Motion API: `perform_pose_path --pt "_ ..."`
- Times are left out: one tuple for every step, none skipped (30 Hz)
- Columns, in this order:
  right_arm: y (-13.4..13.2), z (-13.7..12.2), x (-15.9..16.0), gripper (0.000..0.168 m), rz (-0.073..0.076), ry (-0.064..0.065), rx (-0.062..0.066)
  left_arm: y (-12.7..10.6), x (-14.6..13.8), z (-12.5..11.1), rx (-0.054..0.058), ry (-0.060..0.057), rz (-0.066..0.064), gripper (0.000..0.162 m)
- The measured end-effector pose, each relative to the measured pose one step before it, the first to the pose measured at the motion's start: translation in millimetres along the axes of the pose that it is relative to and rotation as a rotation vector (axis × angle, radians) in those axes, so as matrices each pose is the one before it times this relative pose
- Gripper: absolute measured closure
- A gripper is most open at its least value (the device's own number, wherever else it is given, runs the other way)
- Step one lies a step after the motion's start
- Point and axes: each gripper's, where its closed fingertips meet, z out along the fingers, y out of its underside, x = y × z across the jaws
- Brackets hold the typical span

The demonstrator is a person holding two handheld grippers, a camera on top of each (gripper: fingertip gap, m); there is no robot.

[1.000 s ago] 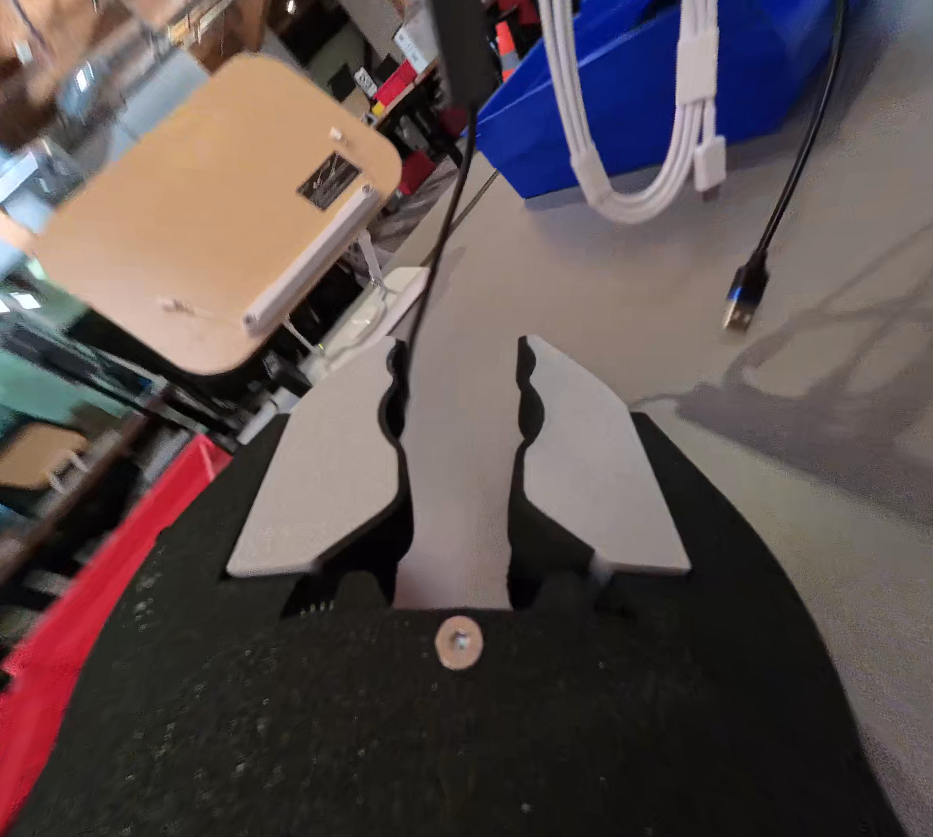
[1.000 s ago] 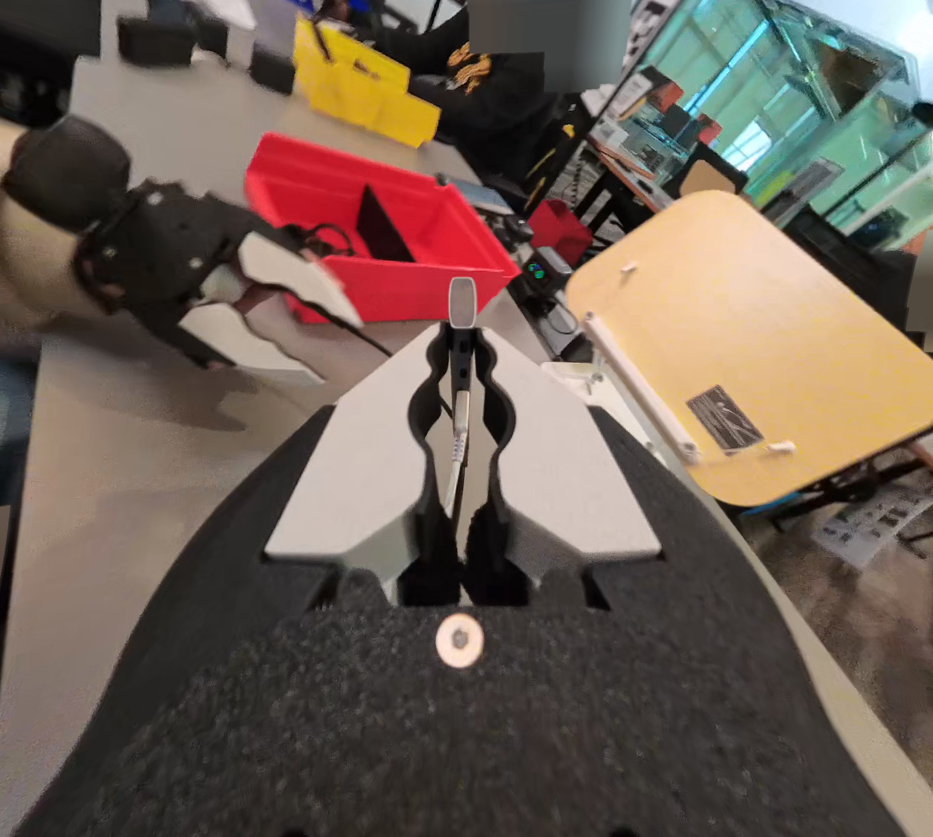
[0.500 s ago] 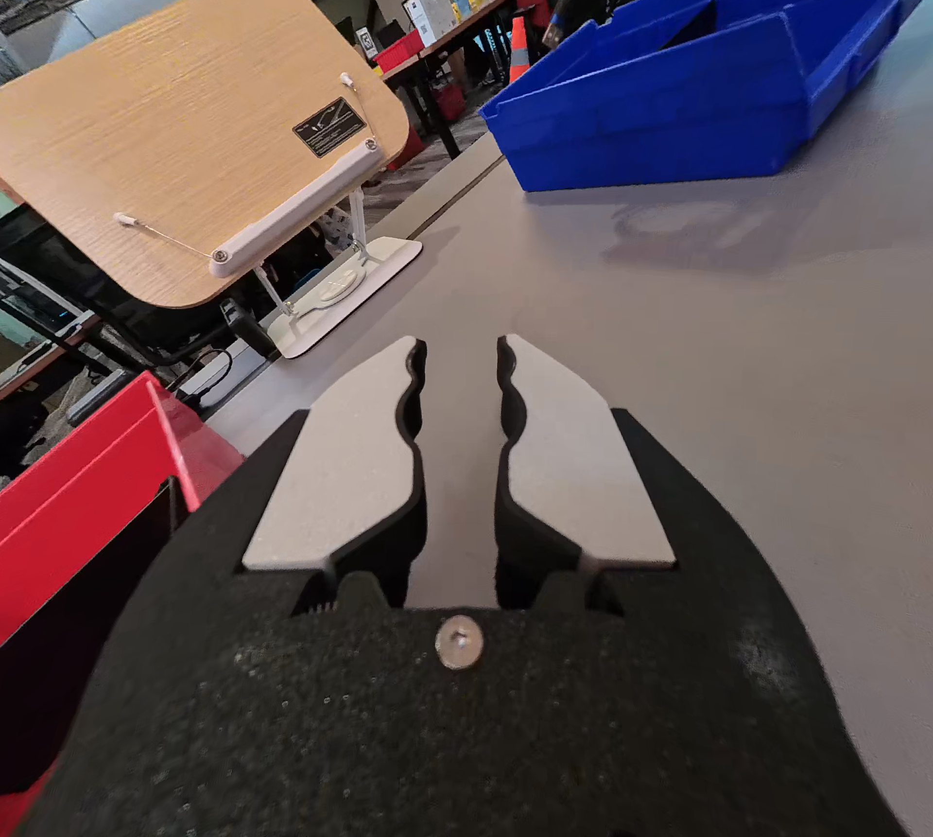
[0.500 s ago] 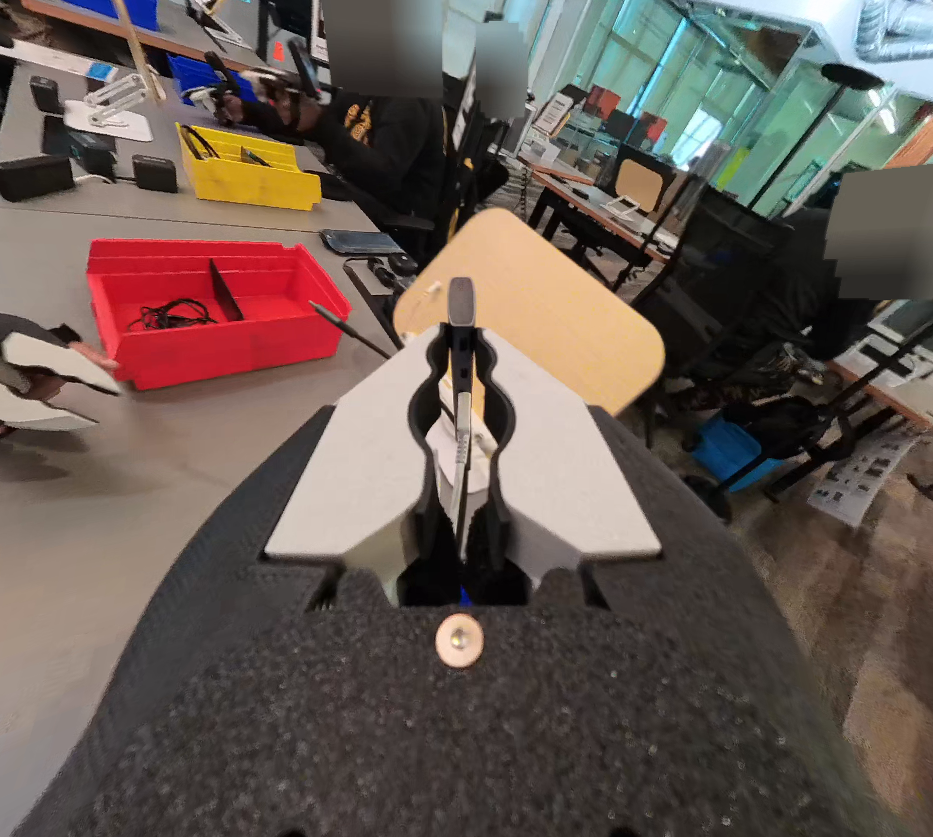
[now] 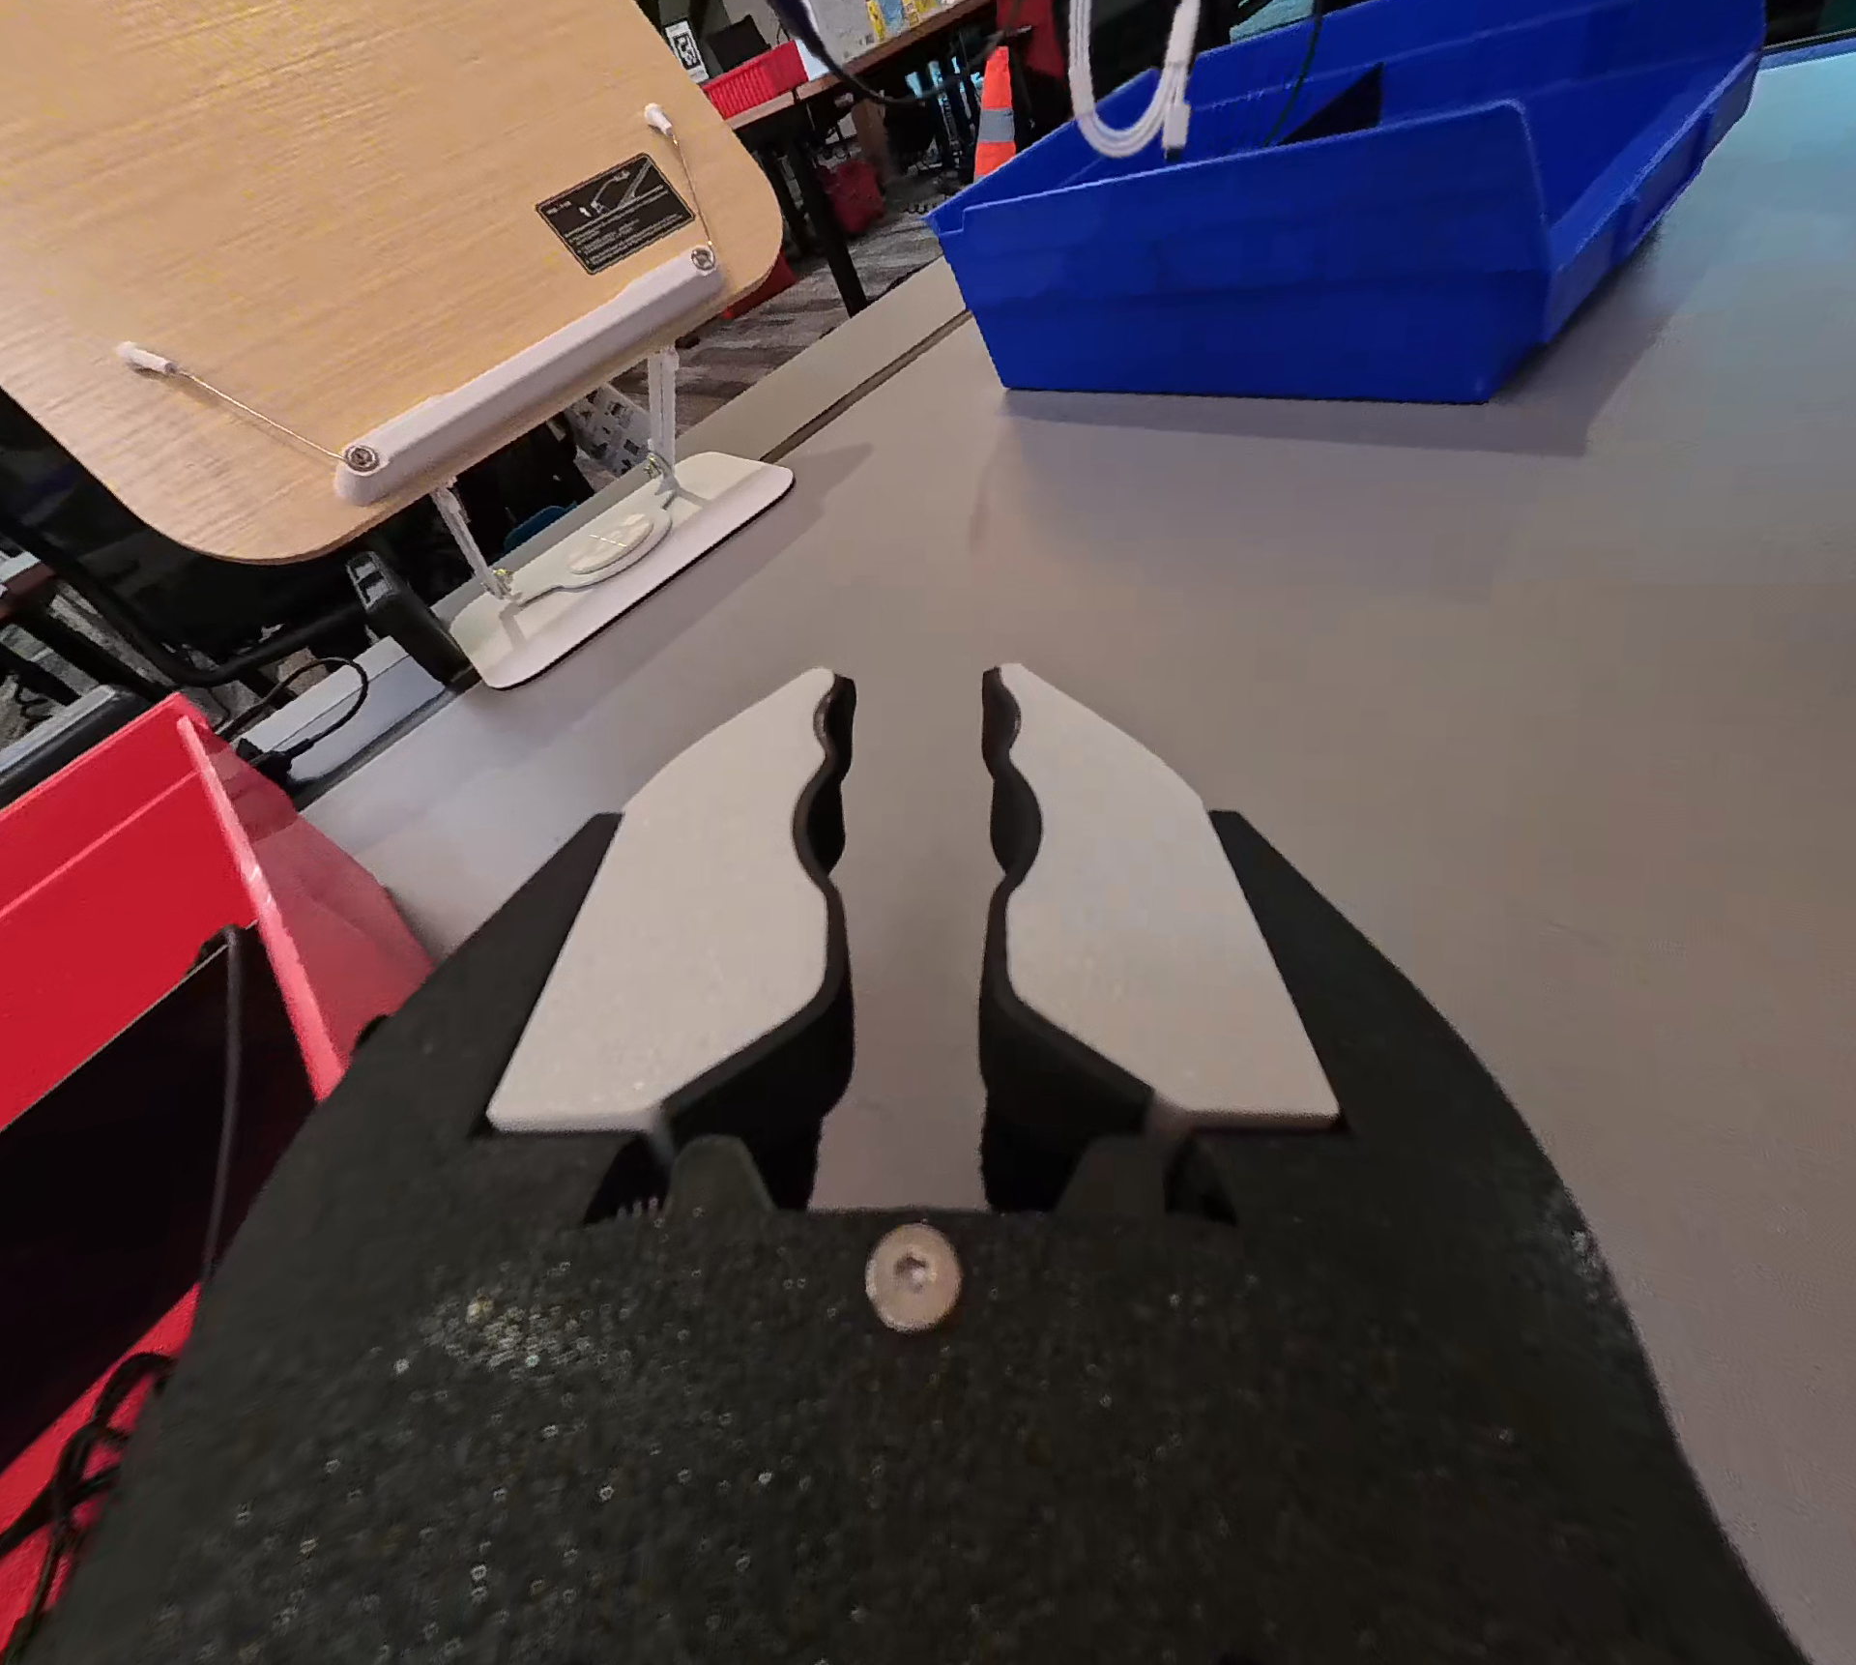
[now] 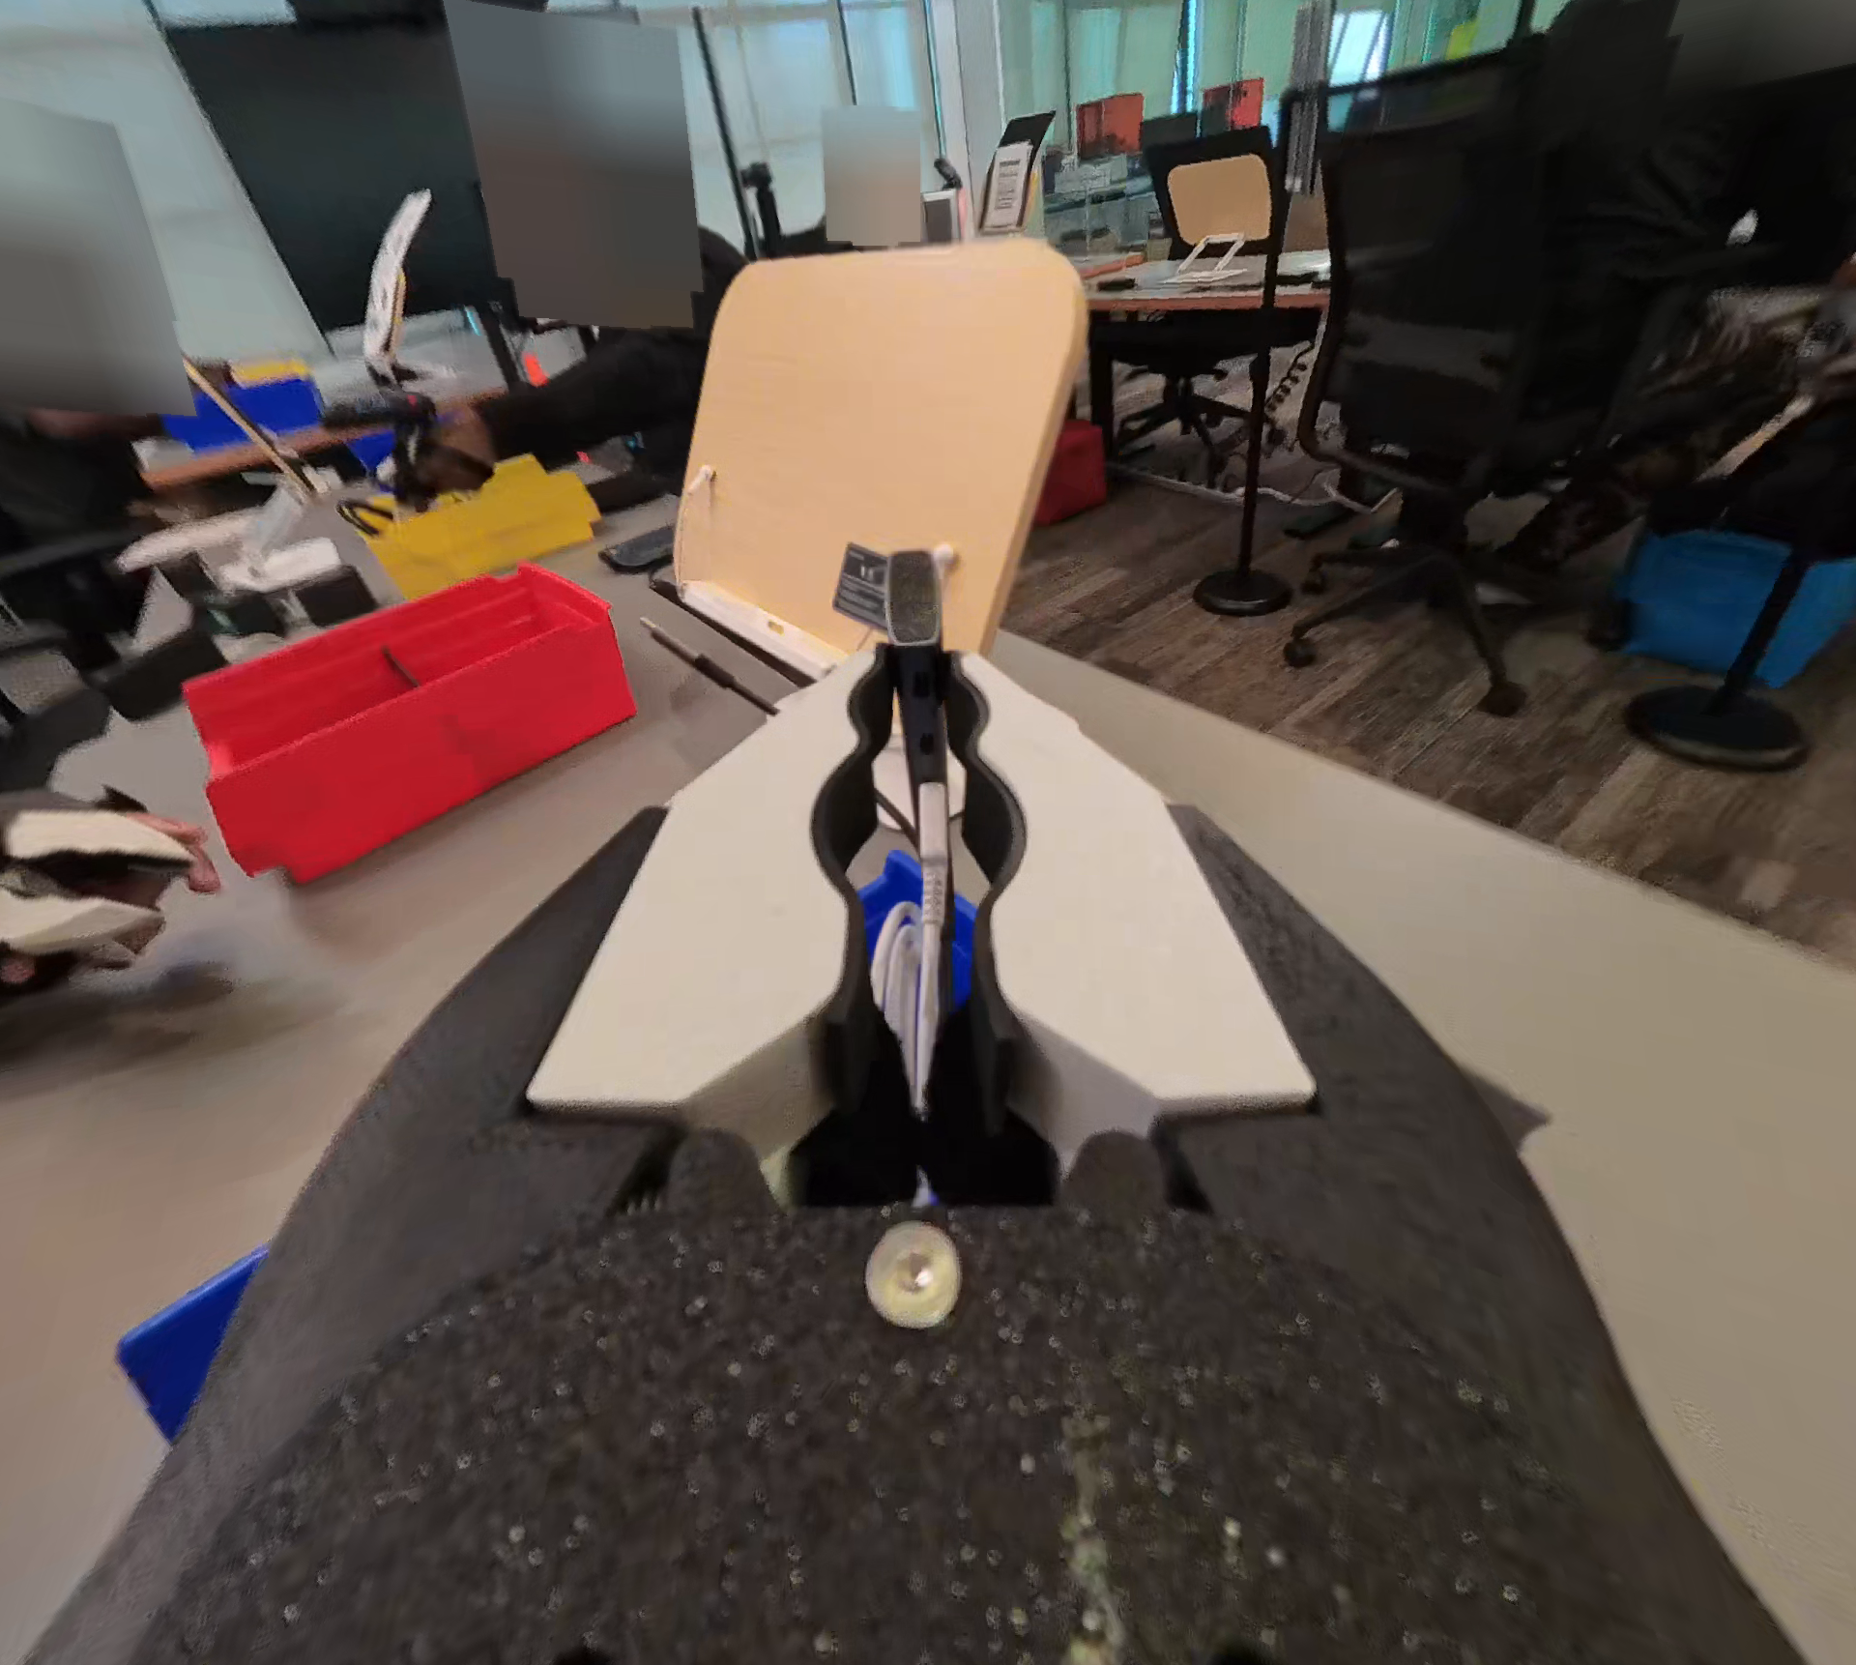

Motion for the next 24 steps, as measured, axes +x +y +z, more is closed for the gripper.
perform_pose_path --pt "11.73 -2.14 7.13 0.159 0.0539 -0.0082 0.0034 1.06 0.04 0.41 -0.0043 0.0005 0.0011 0.138" --pt "13.36 -1.74 5.98 0.16 0.054 -0.0126 -0.0147 0.97 0.06 0.32 -0.0032 0.0007 0.0001 0.138" --pt "15.31 -1.7 6.8 0.16 0.0427 -0.0018 -0.039 1.32 -0.05 0.25 -0.005 0.0005 0.0006 0.138" --pt "15.6 -1.8 8.27 0.16 0.0232 0.0164 -0.0509 1.31 -0.4 0.12 -0.0044 -0.0013 0.0011 0.138" --pt "13.39 -1.83 8.89 0.16 0.0133 0.0282 -0.0434 0.82 -0.26 -0.07 -0.0017 -0.0004 0.0007 0.138" --pt "10.8 -1.81 7.8 0.159 0.0165 0.0259 -0.036 0.59 -0.66 -0.13 -0.0006 -0.0006 -0.0019 0.138" --pt "9.89 -1.07 6.61 0.159 0.0097 0.0247 -0.0409 0.1 -0.6 -0.02 0.0007 0.0003 -0.0054 0.139" --pt "11.55 -0.03 5.65 0.159 -0.0185 0.0303 -0.0609 -0.1 -0.48 0.13 0.0018 0.0018 -0.0073 0.139" --pt "14.18 1.92 5.65 0.159 -0.0412 0.0415 -0.0855 -0.13 -0.71 0.26 0.0019 0.0011 -0.0062 0.139" --pt "8.05 2.68 3.25 0.159 -0.0387 0.0364 -0.056 0.08 -0.52 0.57 0.0007 0.0018 -0.0046 0.139" --pt "1.61 3.2 -4.77 0.159 -0.0123 -0.0122 -0.0289 0.61 -0.2 0.76 -0.0012 0.0029 -0.0036 0.139" --pt "5.28 5.53 -1.92 0.159 -0.0259 0.0137 -0.0616 0.71 -0.42 0.93 -0.0012 0.0004 -0.002 0.139" --pt "2.28 6.27 -1.18 0.158 -0.0596 0.0315 -0.0472 0.76 -0.53 0.93 -0.0006 -0.001 0.0003 0.139" --pt "-6.43 4.75 -6.29 0.159 -0.0551 0.0023 0.0022 0.76 -0.32 1.14 -0.0022 0.0005 0.0017 0.139" --pt "-4.09 5.76 -4.89 0.158 -0.0417 0.0026 -0.0193 0.88 0.07 1.09 -0.0035 0.0022 0.0012 0.139" --pt "-4.54 5.61 -3.65 0.159 -0.0324 0.0012 -0.0187 0.63 0.03 0.76 -0.0027 0.0013 -0.0001 0.139" --pt "-4.82 5.93 -5.67 0.159 -0.0289 -0.016 -0.0124 -0.01 0.08 0.27 0.0005 0.0002 -0.0005 0.139" --pt "-3.0 6.97 -3.74 0.159 -0.0168 -0.0075 -0.0149 -0.27 0.45 -0.22 0.0009 0.0013 -0.0001 0.14" --pt "-2.48 7.2 -1.79 0.159 0.0066 -0.0042 -0.0131 -0.17 0.54 -0.31 -0.0004 0.0012 0.0015 0.14" --pt "-3.03 6.71 -2.1 0.159 0.0206 -0.0137 -0.0083 -0.29 0.43 -0.35 -0.0007 -0.0003 0.0027 0.139" --pt "-2.87 6.01 -2.08 0.158 0.0181 -0.0119 -0.0073 -0.44 0.52 -0.53 -0.0005 -0.0006 0.0026 0.139" --pt "-2.77 5.64 -3.06 0.158 0.0084 -0.0077 -0.0055 -0.41 0.6 -0.56 -0.0003 -0.0002 0.0003 0.139" --pt "-1.55 5.44 -4.7 0.157 -0.0034 -0.0036 -0.0148 0.02 0.2 -0.98 -0.0037 -0.0032 -0.0057 0.139" --pt "-0.74 5.0 -4.77 0.157 -0.0204 0.006 -0.0278 0.34 0.54 -1.53 -0.0074 -0.001 -0.0105 0.139"
